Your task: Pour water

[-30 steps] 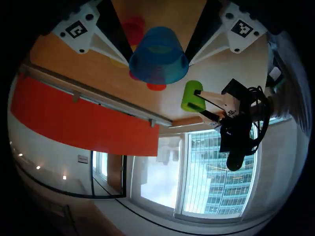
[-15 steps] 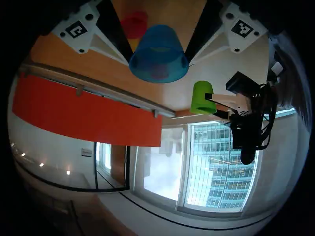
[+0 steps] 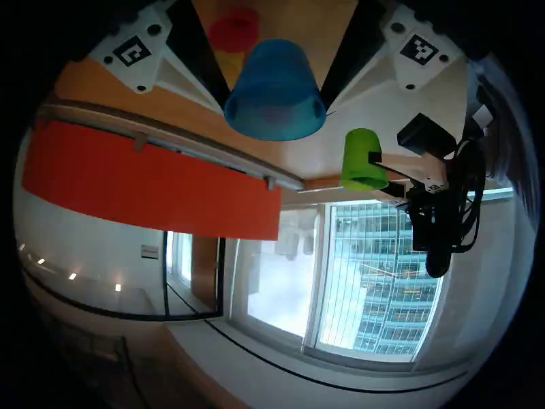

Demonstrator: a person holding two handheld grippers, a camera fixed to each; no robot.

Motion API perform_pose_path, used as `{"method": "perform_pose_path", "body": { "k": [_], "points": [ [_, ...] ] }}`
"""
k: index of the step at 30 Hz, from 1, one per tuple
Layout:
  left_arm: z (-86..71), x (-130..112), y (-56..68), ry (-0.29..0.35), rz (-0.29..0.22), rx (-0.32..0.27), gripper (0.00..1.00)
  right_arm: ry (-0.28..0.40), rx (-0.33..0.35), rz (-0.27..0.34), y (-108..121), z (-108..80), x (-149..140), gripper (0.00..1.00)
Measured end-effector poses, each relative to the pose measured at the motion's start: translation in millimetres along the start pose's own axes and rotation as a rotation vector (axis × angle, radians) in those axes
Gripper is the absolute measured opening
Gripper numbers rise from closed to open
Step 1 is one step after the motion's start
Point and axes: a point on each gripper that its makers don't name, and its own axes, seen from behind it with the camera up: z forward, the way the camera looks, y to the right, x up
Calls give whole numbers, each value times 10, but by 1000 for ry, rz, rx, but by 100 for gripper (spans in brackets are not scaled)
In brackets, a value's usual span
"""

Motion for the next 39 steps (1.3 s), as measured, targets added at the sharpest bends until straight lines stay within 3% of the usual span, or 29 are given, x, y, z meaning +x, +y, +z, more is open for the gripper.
{"method": "perform_pose_path", "body": {
  "k": [12,20,39],
  "points": [
    [-62,63,147,23,18,-20,86,49,24,-12,-55,50,273,92],
    [-98,84,182,28,27,-25,86,58,40,-61,-82,77,417,92],
    [-97,57,347,22,44,-48,86,96,54,-301,-30,172,929,91]
  ]
}}
